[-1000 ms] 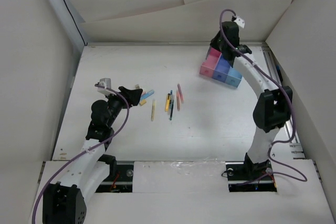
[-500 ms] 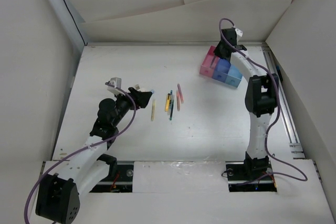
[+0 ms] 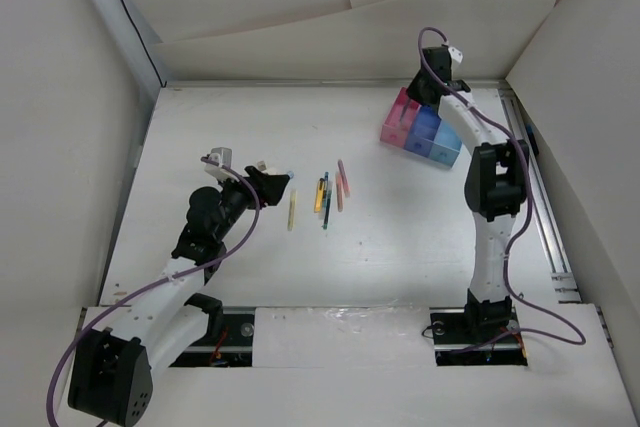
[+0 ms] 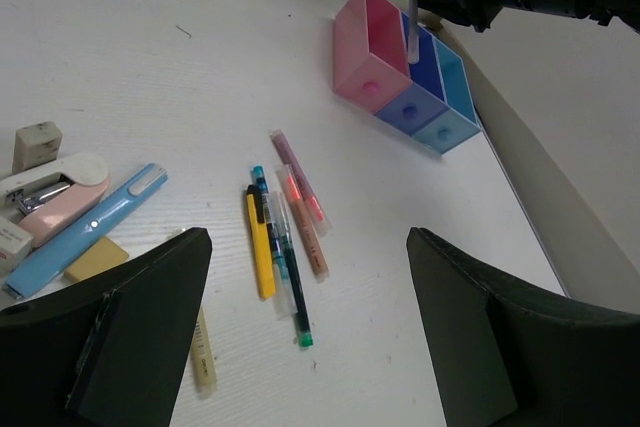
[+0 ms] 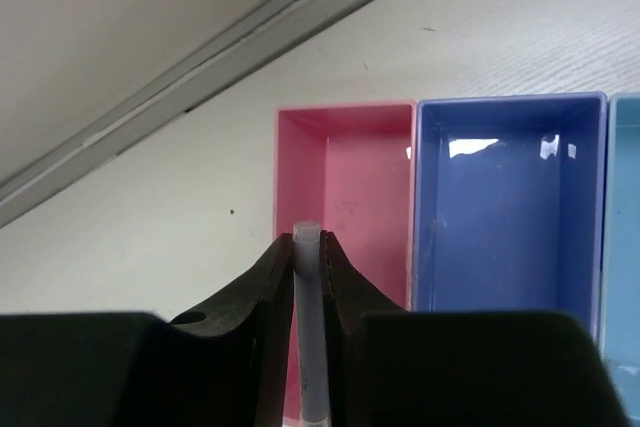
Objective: Sort the stationery into containers
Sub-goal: Place the pen in the storage box, then pick up the pen from the center of the board.
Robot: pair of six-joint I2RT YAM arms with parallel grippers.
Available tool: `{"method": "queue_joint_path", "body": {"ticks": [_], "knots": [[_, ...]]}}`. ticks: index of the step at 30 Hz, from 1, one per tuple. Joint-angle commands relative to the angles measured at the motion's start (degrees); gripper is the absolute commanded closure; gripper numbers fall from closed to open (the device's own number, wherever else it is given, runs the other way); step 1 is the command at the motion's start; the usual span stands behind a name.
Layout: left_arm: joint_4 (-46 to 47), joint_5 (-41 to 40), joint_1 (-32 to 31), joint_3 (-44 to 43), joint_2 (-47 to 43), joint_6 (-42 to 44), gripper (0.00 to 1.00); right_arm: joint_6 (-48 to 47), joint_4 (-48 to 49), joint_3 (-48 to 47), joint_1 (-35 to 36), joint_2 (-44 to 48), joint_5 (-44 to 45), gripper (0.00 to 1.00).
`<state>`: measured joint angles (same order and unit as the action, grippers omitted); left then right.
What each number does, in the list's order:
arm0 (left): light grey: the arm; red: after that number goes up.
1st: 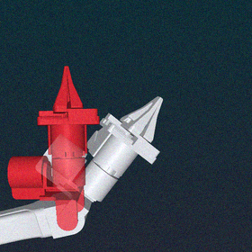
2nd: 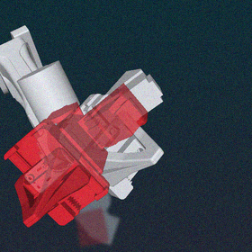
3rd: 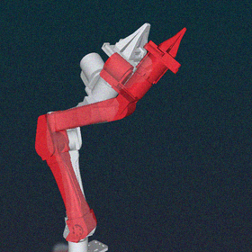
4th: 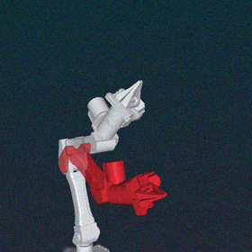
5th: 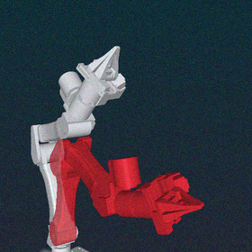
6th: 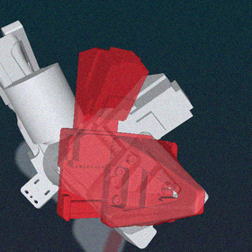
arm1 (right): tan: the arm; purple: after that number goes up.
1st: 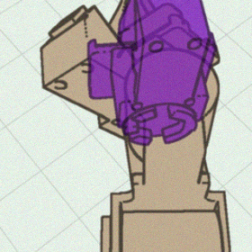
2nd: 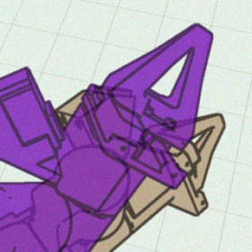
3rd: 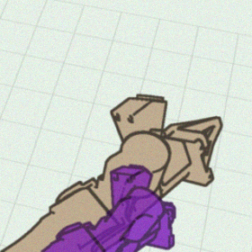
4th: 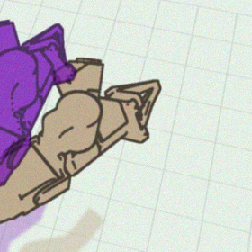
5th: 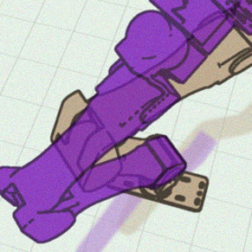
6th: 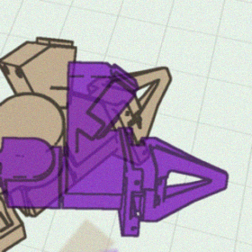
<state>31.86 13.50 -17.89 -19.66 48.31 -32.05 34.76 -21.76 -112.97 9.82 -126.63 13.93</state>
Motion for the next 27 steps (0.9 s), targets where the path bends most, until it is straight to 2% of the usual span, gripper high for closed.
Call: {"method": "queue_joint_path", "body": {"ticks": [1,6,8,9,10,14,15,18,19,20,23,27], "knots": [[2.16,0.13,-0.04,-2.75,-0.24,0.68,0.23,-0.4,-0.74,-4.27,0.37,-1.51,0.3,0.81],[2.68,0.13,-0.04,-2.75,0.29,0.68,0.23,0.13,-1.26,-5.68,0.37,-3.36,-0.22,0.74],[2.68,0.13,-0.04,-2.75,0.29,0.68,0.23,0.13,-1.27,-5.68,0.37,-3.36,-0.22,0.66],[2.68,0.13,-0.04,-2.75,-0.32,0.68,0.23,0.13,-1.27,-5.68,0.37,-2.75,0.56,0.56],[2.68,0.13,-0.04,-2.23,-0.94,0.68,0.23,0.13,-1.27,-4.9,0.37,-2.22,0.57,0.54],[2.68,-0.4,-0.04,-2.22,-1.47,0.68,0.23,0.13,-0.57,-1.74,0.37,1.99,0.04,0.52],[2.68,-0.4,-0.04,-2.22,-1.47,0.68,0.23,0.13,0.74,1.23,1.15,5.48,0.04,0.54],[2.68,0.12,-0.04,-2.22,-1.47,0.68,0.23,-1.27,4.43,10.44,4.58,13.65,0.66,0.74],[2.68,0.13,-0.04,-2.22,-0.95,0.68,0.23,-1.28,6.53,12.92,5.72,15.52,0.66,0.89],[2.68,0.13,-0.04,-2.22,-0.94,0.68,0.23,-1.28,7.68,15.38,6.95,17.19,-1.43,0.93],[2.68,-0.4,-0.04,-2.22,-0.94,0.68,0.23,-1.8,9.27,23.3,13.01,20.02,-3.2,1.0],[2.07,-0.92,-0.04,-2.22,-0.94,0.68,0.27,-2.33,9.28,29.38,22.49,20.02,2.31,1.0]]}}
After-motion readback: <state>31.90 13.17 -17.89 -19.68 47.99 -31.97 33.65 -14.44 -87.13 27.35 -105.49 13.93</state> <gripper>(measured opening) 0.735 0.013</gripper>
